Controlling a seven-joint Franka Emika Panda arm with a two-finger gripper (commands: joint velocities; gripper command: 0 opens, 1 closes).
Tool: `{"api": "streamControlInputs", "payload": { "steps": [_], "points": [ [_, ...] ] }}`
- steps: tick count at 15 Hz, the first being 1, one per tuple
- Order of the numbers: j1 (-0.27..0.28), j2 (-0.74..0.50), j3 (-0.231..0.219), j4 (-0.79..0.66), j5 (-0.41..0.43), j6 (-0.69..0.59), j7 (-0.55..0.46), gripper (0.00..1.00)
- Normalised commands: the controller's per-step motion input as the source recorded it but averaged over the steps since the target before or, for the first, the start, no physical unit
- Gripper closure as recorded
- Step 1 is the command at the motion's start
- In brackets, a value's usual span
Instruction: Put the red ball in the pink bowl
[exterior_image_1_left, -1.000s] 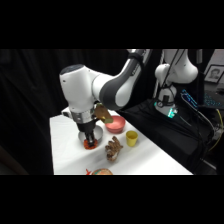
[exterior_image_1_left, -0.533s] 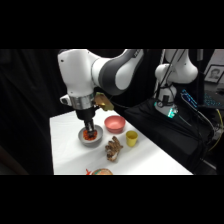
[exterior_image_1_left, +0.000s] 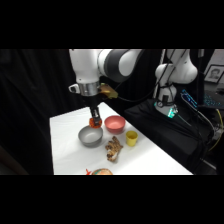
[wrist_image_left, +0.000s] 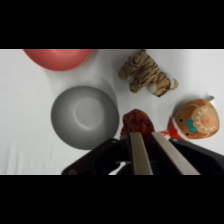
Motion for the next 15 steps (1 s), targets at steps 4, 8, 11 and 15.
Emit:
{"api": "streamControlInputs", "payload": {
  "steps": [4, 8, 11, 15],
  "points": [
    [-0.128, -0.44, -0.001, -0.45, 0.069, 0.08, -0.21, 0.96],
    [-0.129, -0.43, -0.041, -0.46, 0.087, 0.14, -0.22, 0.96],
    [-0.103, -0.39, -0.043, -0.43, 0.087, 0.18, -0.22, 0.96],
    [-0.069, -0.33, -0.029, -0.39, 0.064, 0.21, -0.16, 0.96]
  ]
}}
